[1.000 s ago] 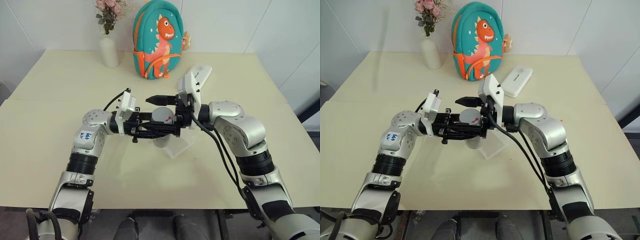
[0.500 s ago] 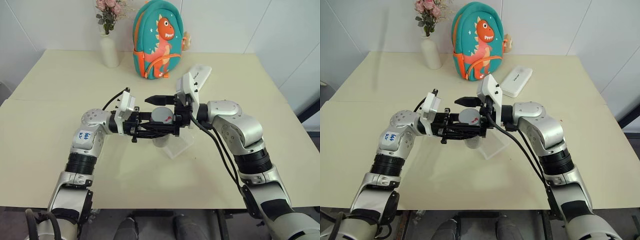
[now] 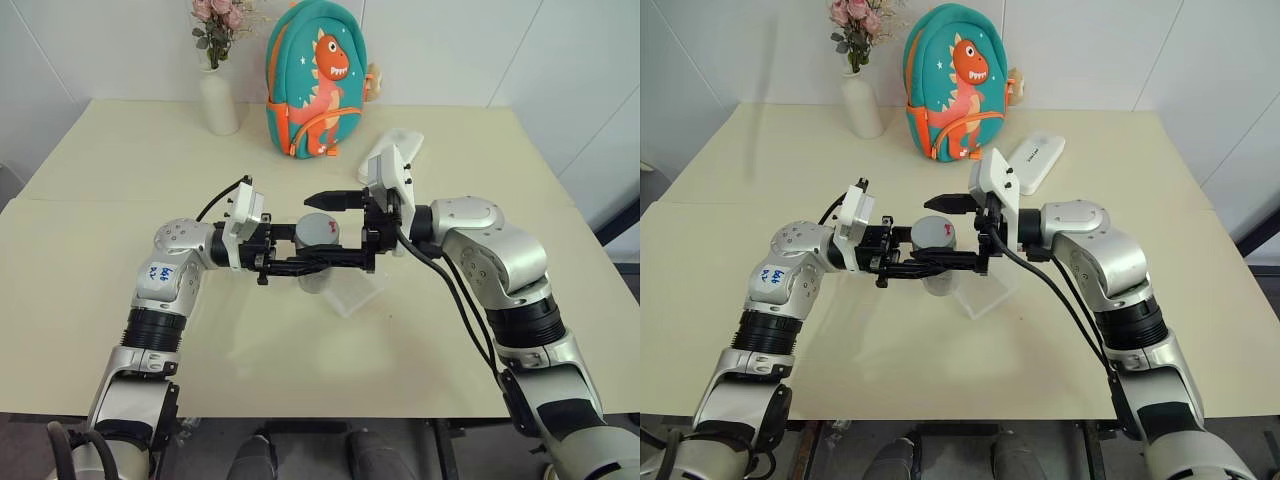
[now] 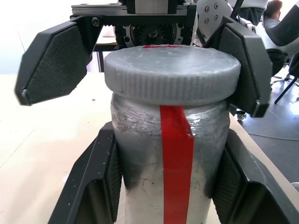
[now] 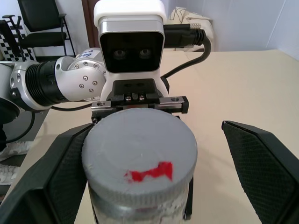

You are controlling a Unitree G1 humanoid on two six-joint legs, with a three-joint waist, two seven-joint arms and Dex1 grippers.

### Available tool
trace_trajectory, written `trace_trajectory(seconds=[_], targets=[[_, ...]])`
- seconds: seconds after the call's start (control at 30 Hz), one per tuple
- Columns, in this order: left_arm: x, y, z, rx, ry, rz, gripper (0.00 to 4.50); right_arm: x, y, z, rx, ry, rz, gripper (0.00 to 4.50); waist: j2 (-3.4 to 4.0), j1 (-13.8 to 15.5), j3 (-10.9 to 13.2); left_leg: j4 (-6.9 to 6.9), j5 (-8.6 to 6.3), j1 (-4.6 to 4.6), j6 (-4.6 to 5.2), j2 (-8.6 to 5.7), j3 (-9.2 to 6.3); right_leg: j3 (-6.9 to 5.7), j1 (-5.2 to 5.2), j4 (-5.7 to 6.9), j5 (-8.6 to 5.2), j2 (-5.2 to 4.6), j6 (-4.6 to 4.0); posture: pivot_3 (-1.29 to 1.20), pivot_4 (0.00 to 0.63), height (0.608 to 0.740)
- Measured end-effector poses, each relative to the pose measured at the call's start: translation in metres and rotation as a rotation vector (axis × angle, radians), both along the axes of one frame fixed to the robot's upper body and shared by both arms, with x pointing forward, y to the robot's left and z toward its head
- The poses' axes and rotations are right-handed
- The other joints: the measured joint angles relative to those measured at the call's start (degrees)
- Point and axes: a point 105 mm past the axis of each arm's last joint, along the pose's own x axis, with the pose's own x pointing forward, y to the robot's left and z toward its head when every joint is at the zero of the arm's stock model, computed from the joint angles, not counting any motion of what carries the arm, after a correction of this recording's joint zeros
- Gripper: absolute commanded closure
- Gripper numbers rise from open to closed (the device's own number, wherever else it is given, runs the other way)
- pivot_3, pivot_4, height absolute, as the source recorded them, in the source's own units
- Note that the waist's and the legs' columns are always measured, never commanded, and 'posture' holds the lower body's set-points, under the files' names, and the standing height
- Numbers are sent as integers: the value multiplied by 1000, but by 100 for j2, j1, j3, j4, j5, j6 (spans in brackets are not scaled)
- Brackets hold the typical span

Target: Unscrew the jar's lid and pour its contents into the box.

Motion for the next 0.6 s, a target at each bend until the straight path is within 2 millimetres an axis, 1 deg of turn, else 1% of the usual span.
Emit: trace_trajectory(seconds=[0.17, 0.33, 0.47, 0.57, 0.6], targets=[[1, 1, 0, 0, 1, 12, 2445, 0, -8, -1, -9, -5, -21, 17, 0, 2, 0, 0, 0, 0, 0, 0, 0, 0, 0, 0, 0, 0, 0, 0, 150, 740], [2, 1, 0, -1, 1, 16, 2445, 1, -18, -9, -33, 22, -50, 17, 0, 3, 0, 0, 0, 0, 0, 0, 0, 0, 0, 0, 0, 0, 0, 0, 150, 740], [2, 1, 0, -2, 0, 16, 2445, 0, -22, -10, -51, 27, -65, 17, 0, 2, 0, 0, 0, 0, 0, 0, 0, 0, 0, 0, 0, 0, 0, 0, 150, 740], [1, 2, -1, 1, 1, 4, 2445, -3, -32, -12, -64, 33, -91, 17, 0, 25, 0, 1, 0, -3, 0, -1, 0, 0, 0, -3, 0, 0, 0, 0, 150, 740], [1, 2, -1, 1, 5, 4, 2445, -3, -35, -10, -58, 32, -97, 17, 0, 31, 0, 2, 0, -3, 0, -1, 0, 0, 0, -4, 0, -1, 0, 0, 150, 740]])
